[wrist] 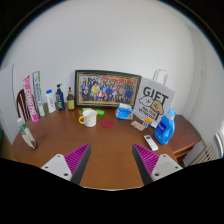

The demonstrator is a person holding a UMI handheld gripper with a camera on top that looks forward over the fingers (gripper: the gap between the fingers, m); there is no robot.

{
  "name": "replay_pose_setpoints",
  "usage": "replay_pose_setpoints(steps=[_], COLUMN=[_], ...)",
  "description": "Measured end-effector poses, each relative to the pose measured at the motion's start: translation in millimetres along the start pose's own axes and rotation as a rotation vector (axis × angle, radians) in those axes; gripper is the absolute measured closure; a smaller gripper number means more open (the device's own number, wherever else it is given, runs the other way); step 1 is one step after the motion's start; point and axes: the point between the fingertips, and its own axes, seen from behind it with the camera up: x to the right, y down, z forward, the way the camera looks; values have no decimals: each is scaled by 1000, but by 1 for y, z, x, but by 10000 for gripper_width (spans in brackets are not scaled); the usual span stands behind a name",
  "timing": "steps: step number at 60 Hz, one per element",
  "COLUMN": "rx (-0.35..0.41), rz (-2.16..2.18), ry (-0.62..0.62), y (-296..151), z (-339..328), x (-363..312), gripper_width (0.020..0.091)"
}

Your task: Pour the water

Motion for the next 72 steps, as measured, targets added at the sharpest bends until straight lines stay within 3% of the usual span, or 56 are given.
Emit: replay_pose_setpoints(steps=[11,24,45,61,66,72], rx=[-21,-21,123,189,180,196], rz=[-16,-5,-55,-68,-53,-49], ry=[-26,-170,-427,-402,-388,-388], y=[23,60,66,59,59,58], z=[-7,-24,-2,86,107,123], x=[-37,-157,-391,-473,-482,-491], gripper_width=[247,248,243,251,302,490])
